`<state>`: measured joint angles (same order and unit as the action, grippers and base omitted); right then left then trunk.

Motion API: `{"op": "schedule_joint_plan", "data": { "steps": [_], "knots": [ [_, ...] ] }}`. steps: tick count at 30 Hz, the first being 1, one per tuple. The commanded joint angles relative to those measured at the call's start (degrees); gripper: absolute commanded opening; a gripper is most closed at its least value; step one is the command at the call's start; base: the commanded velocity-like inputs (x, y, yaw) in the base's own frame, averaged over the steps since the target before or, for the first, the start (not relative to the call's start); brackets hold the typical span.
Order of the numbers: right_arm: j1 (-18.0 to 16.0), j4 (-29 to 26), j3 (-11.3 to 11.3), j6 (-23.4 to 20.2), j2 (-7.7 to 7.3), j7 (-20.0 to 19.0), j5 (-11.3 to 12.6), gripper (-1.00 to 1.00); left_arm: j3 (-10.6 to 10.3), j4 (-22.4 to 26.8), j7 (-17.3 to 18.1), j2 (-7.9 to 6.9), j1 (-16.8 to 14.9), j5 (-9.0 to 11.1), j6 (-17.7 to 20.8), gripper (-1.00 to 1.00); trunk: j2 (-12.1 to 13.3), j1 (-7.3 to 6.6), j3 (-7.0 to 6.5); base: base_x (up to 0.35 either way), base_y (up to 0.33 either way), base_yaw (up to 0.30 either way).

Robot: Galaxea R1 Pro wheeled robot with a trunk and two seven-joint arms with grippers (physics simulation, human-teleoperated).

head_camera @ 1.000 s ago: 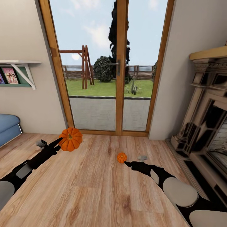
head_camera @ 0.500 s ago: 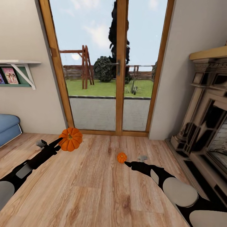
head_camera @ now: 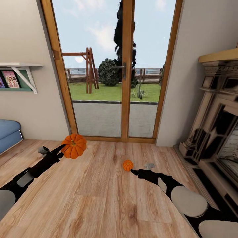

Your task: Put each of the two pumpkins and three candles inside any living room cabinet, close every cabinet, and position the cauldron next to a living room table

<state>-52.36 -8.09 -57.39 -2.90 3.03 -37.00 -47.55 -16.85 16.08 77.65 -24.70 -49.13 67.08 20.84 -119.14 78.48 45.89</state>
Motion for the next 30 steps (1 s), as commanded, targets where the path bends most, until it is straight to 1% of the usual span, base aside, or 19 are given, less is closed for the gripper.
{"op": "schedule_joint_plan", "data": {
  "steps": [1,30],
  "knots": [
    [-0.01,0.00,0.00,0.00,0.00,0.00,0.00,1.00,0.04,0.00,-0.05,0.00,0.00,0.00,-0.01,-1.00,0.00,0.00,0.00,0.000,0.000,0.000],
    [-0.02,0.08,0.00,0.00,0.04,0.00,-0.03,1.00,0.00,0.00,-0.05,0.00,0.00,-0.01,-0.01,-1.00,0.00,0.00,0.00,0.000,0.000,0.000]
  ]
}}
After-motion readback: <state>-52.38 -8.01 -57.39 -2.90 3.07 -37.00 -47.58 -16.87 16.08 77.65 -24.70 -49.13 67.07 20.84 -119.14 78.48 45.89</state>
